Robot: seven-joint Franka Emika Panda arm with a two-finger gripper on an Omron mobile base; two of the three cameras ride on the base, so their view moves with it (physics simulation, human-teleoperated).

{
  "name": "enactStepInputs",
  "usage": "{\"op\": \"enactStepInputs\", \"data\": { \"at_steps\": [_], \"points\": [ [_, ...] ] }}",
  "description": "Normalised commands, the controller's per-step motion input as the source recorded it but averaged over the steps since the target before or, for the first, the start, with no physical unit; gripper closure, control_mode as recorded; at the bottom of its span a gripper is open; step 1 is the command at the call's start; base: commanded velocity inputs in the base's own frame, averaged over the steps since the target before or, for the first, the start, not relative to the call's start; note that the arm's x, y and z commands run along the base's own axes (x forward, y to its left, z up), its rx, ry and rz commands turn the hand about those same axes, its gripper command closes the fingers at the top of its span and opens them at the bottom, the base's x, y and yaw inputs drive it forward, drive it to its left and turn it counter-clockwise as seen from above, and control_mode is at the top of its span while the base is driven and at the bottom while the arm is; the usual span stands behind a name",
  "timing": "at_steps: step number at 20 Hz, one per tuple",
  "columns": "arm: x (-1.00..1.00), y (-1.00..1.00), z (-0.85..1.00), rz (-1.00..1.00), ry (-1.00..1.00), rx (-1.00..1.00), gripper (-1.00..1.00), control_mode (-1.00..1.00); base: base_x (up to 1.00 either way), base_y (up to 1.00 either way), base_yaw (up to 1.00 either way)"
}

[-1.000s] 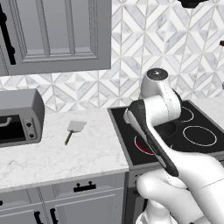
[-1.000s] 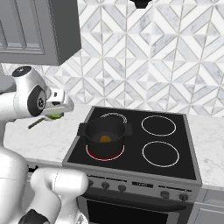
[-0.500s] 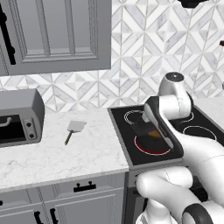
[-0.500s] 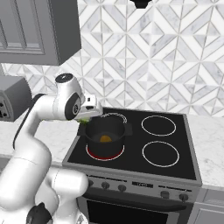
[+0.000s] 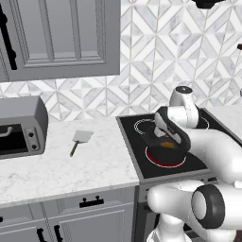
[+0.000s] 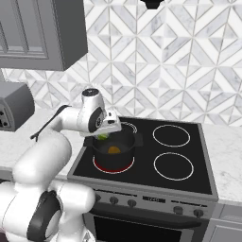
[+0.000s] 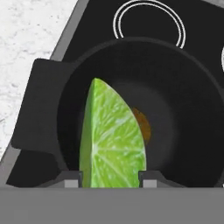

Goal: Put the lemon wedge and avocado in the pot. Retrieve the spatula and lightly stir the vegetables in the pot.

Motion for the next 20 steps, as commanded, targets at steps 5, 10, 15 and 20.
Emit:
{"op": "enactStepInputs", "data": {
  "at_steps": [5, 10, 15, 20],
  "points": [
    [0.39, -0.29, -0.5, 0.06, 0.08, 0.0, -1.0, -1.0, 0.0, 0.0, 0.0],
    [0.23, -0.19, -0.34, 0.06, 0.05, 0.0, -1.0, -1.0, 0.0, 0.0, 0.0],
    [0.11, -0.01, -0.09, 0.03, 0.03, 0.0, -1.0, -1.0, 0.0, 0.0, 0.0],
    [-0.3, 0.24, 0.73, 0.0, 0.0, -0.03, -1.0, -1.0, 0.0, 0.0, 0.0]
  ]
}}
